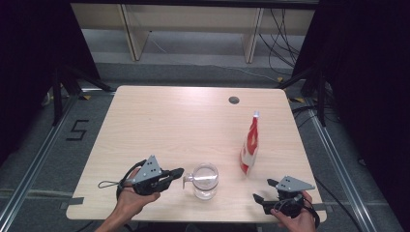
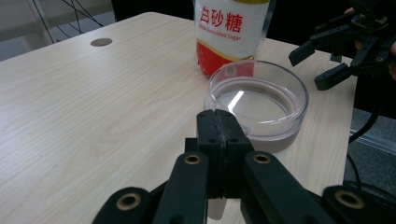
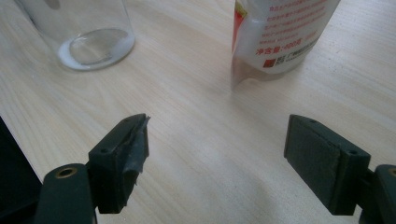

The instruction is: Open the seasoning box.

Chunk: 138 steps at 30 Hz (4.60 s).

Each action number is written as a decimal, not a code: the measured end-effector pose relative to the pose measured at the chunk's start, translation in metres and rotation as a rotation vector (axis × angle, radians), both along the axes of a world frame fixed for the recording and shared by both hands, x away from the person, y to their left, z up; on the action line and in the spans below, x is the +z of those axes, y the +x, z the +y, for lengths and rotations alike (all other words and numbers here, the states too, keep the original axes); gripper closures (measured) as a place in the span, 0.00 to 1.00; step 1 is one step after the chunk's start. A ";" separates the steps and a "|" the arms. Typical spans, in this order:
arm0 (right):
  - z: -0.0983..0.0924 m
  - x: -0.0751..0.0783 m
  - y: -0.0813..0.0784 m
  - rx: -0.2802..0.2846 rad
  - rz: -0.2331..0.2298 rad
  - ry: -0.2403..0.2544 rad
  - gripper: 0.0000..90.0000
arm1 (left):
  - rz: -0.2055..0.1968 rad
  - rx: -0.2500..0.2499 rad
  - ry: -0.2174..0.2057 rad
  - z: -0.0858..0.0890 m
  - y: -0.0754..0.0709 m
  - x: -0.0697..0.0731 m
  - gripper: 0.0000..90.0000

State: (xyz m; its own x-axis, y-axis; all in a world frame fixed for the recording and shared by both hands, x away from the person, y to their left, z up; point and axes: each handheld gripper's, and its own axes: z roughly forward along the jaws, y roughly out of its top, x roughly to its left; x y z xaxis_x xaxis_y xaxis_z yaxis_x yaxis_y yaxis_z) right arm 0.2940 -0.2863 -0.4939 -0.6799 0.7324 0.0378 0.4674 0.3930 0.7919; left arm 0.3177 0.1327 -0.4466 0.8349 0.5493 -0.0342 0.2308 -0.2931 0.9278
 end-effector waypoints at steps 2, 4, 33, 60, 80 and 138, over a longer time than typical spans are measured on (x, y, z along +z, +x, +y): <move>0.002 0.000 -0.002 -0.023 0.019 0.005 0.26 | 0.008 0.001 -0.007 -0.001 0.000 0.001 0.99; 0.001 0.000 -0.001 -0.006 0.010 -0.001 0.27 | -0.004 -0.015 0.008 -0.002 0.001 0.001 0.99; 0.005 0.004 -0.003 0.029 -0.028 -0.003 0.36 | 0.037 -0.013 0.002 -0.015 0.002 -0.004 0.99; 0.028 0.015 -0.010 0.103 -0.056 0.092 0.66 | 0.005 -0.014 -0.005 -0.015 0.000 -0.007 0.99; 0.042 0.015 -0.009 0.153 -0.108 0.099 0.73 | -0.016 -0.009 0.015 -0.013 -0.002 -0.007 0.99; 0.097 0.032 0.011 0.257 -0.190 0.136 0.97 | -0.043 -0.018 0.045 -0.010 -0.003 -0.008 0.99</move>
